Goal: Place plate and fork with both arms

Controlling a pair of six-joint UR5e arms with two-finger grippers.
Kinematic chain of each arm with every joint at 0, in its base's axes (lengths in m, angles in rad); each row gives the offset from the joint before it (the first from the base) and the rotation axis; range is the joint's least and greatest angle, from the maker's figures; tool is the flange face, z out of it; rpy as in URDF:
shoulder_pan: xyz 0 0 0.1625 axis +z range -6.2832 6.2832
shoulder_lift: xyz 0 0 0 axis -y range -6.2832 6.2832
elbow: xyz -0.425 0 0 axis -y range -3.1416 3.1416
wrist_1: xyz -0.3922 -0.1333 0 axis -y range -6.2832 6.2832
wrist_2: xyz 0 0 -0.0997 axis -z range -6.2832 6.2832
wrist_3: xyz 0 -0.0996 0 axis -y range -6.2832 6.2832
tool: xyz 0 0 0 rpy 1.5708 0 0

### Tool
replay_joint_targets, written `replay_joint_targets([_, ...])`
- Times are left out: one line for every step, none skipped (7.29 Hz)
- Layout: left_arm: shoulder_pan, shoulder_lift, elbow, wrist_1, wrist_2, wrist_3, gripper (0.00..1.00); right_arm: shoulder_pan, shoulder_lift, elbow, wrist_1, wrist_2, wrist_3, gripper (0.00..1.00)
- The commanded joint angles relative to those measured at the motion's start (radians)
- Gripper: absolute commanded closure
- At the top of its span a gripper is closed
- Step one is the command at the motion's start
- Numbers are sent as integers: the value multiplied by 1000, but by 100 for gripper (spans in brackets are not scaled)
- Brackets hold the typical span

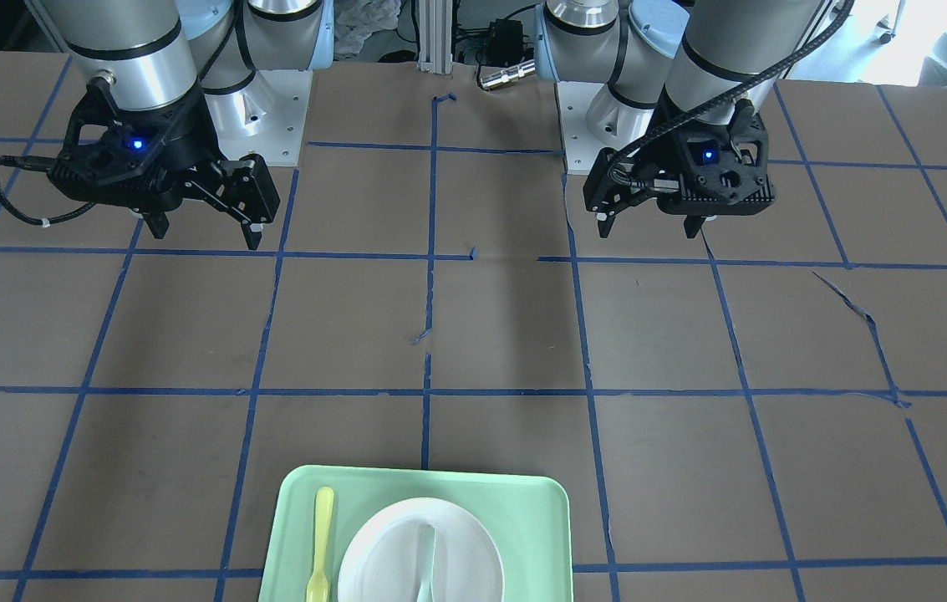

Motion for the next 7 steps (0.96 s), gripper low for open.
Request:
replay_joint_targets([0, 0, 4, 2, -12, -3, 0, 0, -1, -9, 26, -1, 2, 0])
replay_joint_targets([0, 0, 14, 3, -12, -12, 0, 1, -1, -9, 26, 0, 2, 0])
replay_joint_targets([0, -3, 17, 3, -10, -12, 0, 1, -1, -7, 26, 0, 2, 0])
replay_joint_targets([0, -2, 14, 3, -10, -9, 0, 0, -1, -7, 26, 2, 2, 0])
replay_joint_targets([0, -1, 14, 2, -9, -9, 0, 1, -1, -7, 26, 2, 2, 0])
replay_joint_targets([0, -1, 14, 2, -9, -8, 0, 1, -3, -9, 26, 2, 1, 0])
replay_joint_targets([0, -1, 12, 2, -6, -9, 0, 1, -3, -9, 26, 2, 1, 0])
